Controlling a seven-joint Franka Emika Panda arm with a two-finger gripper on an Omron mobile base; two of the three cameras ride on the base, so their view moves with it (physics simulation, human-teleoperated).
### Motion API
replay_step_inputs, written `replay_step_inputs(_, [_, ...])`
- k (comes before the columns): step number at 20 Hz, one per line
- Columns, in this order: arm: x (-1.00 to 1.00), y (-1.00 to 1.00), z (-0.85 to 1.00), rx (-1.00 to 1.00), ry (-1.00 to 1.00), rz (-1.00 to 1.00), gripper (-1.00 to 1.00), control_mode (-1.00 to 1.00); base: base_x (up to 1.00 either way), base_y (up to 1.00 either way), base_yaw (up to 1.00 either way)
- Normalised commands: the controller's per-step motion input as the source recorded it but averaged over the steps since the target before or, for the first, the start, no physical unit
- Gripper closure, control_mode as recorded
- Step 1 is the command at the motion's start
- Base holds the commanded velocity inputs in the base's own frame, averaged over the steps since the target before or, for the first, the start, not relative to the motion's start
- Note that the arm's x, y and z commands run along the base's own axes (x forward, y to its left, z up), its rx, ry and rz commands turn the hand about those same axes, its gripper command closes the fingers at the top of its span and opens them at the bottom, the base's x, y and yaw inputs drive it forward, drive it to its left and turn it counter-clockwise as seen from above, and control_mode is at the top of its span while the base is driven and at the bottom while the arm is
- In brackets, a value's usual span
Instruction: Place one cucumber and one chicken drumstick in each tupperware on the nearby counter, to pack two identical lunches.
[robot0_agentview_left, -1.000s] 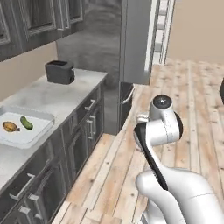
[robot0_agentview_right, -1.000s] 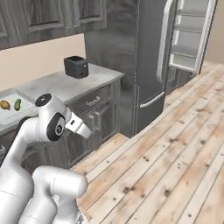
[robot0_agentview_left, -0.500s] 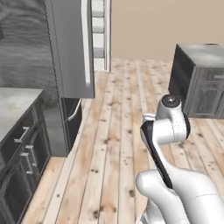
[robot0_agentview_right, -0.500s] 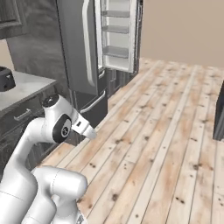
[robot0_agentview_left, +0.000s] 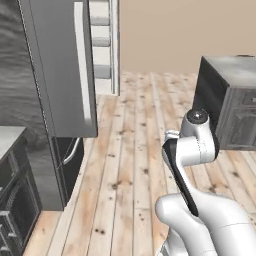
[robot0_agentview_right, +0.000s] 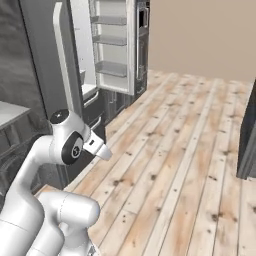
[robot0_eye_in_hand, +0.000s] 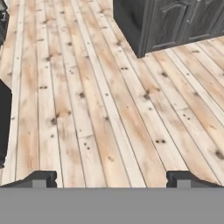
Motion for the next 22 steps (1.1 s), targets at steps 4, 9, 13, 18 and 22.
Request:
replay_step_inputs(4, [0.00, 0.00, 0.00, 0.00, 0.00, 0.00, -1.00, 1.00, 1.00, -0.30, -0.03])
replay_step_inputs(9, [0.00, 0.00, 0.00, 0.00, 0.00, 0.00, -1.00, 1.00, 0.97, -0.42, 0.32])
replay_step_inputs(13, [0.00, 0.00, 0.00, 0.00, 0.00, 0.00, -1.00, 1.00, 0.66, -0.49, 0.40])
replay_step_inputs(18, [0.00, 0.00, 0.00, 0.00, 0.00, 0.00, -1.00, 1.00, 0.36, -0.77, 0.30])
replay_step_inputs(22, [0.00, 0.00, 0.00, 0.00, 0.00, 0.00, -1.00, 1.00, 0.09, -0.47, 0.48])
